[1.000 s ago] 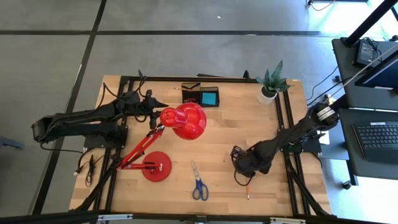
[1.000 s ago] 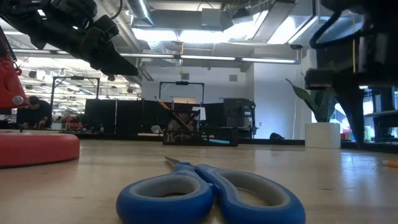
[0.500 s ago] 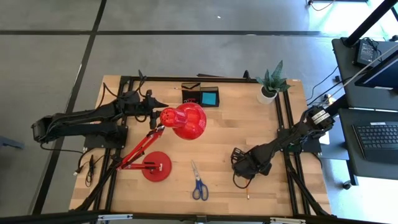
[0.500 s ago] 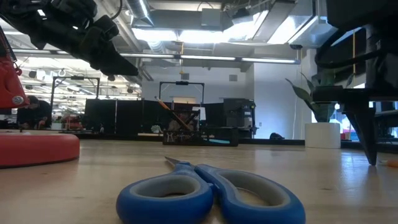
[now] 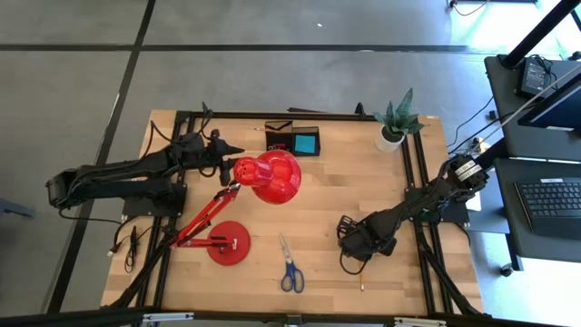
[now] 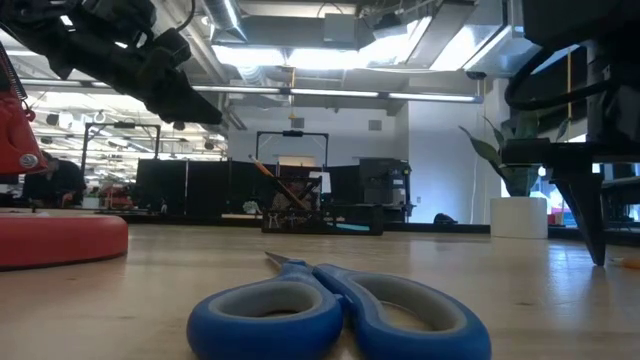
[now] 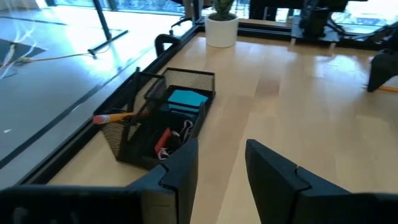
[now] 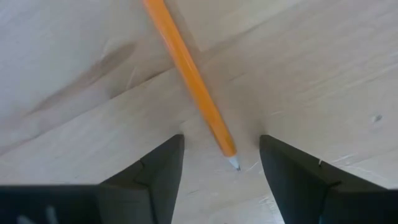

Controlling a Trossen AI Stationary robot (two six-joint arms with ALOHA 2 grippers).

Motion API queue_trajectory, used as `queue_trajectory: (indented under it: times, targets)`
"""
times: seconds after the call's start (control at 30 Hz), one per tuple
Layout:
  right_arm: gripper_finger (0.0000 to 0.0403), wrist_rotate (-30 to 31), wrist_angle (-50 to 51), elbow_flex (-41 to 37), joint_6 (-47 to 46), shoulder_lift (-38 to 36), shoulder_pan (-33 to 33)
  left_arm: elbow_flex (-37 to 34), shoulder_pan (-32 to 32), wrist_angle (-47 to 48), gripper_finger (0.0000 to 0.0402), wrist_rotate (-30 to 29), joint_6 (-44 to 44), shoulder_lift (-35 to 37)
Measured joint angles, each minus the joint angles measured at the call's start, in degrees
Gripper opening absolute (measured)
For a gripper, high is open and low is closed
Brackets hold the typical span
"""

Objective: Pick and place office supplies into organizer
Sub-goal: Put the pencil into the desk organizer

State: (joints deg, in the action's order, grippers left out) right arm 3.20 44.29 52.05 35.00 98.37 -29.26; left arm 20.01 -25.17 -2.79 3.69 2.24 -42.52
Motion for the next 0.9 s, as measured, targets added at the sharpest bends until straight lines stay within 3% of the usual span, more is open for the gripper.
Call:
queue_trajectory:
  times: [0.57, 0.9]
  targets:
    - [0.0212, -0.07, -0.89, -0.17, -1.29, 0.07, 0.20, 0.00, 0.00, 0.00, 0.0127, -0.31, 0.00, 0.00]
    - [0.0139, -0.11, -1.00, -0.17, -1.44, 0.07, 0.17, 0.00, 0.00, 0.00, 0.0127, -0.29, 0.00, 0.00]
